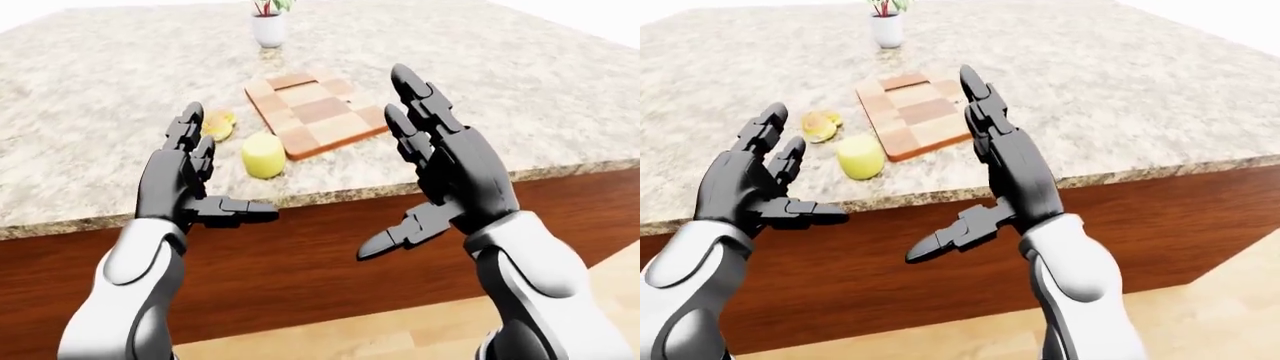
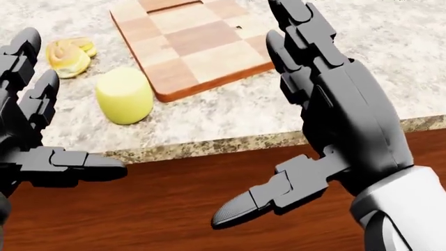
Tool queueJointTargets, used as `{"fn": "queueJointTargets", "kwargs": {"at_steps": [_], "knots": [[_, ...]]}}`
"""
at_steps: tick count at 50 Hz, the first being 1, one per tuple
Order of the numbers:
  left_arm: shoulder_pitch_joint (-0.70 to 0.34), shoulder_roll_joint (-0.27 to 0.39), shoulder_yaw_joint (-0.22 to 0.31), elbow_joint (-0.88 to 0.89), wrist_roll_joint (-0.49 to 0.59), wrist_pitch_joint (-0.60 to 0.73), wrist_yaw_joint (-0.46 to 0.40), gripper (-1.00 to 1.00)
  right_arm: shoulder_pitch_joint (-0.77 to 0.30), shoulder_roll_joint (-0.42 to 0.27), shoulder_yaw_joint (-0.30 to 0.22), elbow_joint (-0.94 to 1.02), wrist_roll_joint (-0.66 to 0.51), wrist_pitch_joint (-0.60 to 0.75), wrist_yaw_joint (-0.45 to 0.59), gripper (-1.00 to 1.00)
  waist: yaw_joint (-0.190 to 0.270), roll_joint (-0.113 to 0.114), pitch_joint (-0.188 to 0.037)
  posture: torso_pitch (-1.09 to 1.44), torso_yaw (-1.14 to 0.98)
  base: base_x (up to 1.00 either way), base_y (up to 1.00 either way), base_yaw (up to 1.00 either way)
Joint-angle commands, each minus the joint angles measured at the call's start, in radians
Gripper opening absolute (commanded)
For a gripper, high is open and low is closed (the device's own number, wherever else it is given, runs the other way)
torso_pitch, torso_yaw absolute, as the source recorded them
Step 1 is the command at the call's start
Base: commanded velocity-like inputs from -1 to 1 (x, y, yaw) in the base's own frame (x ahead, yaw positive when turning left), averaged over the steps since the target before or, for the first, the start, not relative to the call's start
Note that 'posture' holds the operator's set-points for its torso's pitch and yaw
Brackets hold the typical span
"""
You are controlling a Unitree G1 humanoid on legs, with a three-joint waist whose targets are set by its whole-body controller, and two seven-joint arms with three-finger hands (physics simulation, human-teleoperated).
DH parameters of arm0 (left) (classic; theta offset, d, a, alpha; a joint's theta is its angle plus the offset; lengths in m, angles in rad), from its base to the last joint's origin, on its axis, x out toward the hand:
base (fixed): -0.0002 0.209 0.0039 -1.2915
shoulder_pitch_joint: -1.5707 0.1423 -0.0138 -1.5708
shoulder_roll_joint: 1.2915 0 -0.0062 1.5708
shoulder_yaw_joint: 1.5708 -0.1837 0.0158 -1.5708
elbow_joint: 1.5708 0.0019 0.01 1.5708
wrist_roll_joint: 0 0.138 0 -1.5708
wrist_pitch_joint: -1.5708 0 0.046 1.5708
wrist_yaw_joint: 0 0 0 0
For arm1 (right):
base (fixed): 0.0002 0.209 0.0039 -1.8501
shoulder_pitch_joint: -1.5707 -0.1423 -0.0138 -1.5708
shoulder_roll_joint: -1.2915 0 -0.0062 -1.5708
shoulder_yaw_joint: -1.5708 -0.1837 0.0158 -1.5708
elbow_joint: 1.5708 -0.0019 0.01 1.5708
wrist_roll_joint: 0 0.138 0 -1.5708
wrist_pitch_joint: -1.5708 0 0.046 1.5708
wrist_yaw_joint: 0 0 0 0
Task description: Place the bread and cheese on the cutting board.
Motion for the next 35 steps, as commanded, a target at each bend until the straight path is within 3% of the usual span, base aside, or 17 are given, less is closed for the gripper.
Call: {"fn": "queueJointTargets", "kwargs": {"at_steps": [1, 9, 10, 15, 26, 28, 32, 33, 34, 35], "knots": [[-0.028, 0.008, 0.006, -0.037, -0.001, -0.038, -0.002, 1.00, -0.019, -0.006, -0.010, -0.019, -0.009, -0.041, -0.012, 1.00, -0.001, 0.007, -0.026, 0.00, 0.00, 0.00, 0.00, 0.00], [-0.020, 0.005, 0.004, -0.039, 0.004, -0.043, -0.006, 1.00, -0.011, -0.011, -0.004, -0.014, -0.017, -0.061, -0.017, 1.00, 0.000, 0.008, -0.026, 0.00, 0.00, 0.00, 0.00, 0.00], [-0.020, 0.004, 0.003, -0.039, 0.005, -0.042, -0.005, 1.00, -0.009, -0.011, -0.003, -0.016, -0.018, -0.061, -0.016, 1.00, 0.006, 0.012, -0.041, 0.00, 0.00, 0.00, 0.00, 0.20], [-0.019, 0.004, 0.003, -0.038, 0.007, -0.044, -0.009, 1.00, -0.008, -0.010, 0.001, -0.020, -0.026, -0.057, -0.011, 1.00, 0.017, 0.005, -0.015, 0.00, 0.00, 0.00, 0.00, 0.66], [-0.047, 0.013, 0.010, -0.042, -0.001, -0.020, -0.007, 1.00, -0.024, -0.008, 0.000, -0.020, -0.036, -0.041, 0.000, 1.00, 0.042, 0.043, -0.008, 0.00, 0.00, 0.00, 0.00, 0.69], [-0.051, 0.014, 0.010, -0.044, -0.003, -0.014, -0.005, 1.00, -0.024, -0.009, 0.000, -0.019, -0.037, -0.042, 0.000, 1.00, 0.043, 0.028, -0.010, 0.00, 0.00, 0.00, 0.00, 0.64], [-0.047, 0.013, 0.009, -0.041, -0.004, -0.021, -0.004, 1.00, -0.022, -0.010, 0.008, -0.010, -0.046, -0.046, -0.003, 1.00, 0.009, -0.023, 0.008, 0.00, 0.00, 0.00, 0.04, 0.43], [-0.044, 0.013, 0.008, -0.042, -0.004, -0.022, -0.004, 1.00, -0.025, -0.005, 0.005, -0.009, -0.046, -0.033, -0.003, 1.00, 0.004, -0.054, 0.013, 0.00, 0.00, 0.00, 0.00, 0.00], [-0.039, 0.012, 0.007, -0.041, -0.003, -0.027, -0.004, 1.00, -0.020, -0.002, 0.005, -0.010, -0.044, -0.035, -0.002, 1.00, -0.006, -0.072, 0.001, 0.00, 0.00, 0.00, 0.00, 0.00], [-0.038, 0.011, 0.007, -0.041, -0.003, -0.027, -0.005, 1.00, -0.019, -0.001, 0.004, -0.009, -0.044, -0.034, -0.003, 1.00, -0.009, -0.042, 0.018, 0.00, 0.00, 0.00, 0.00, 0.00]]}}
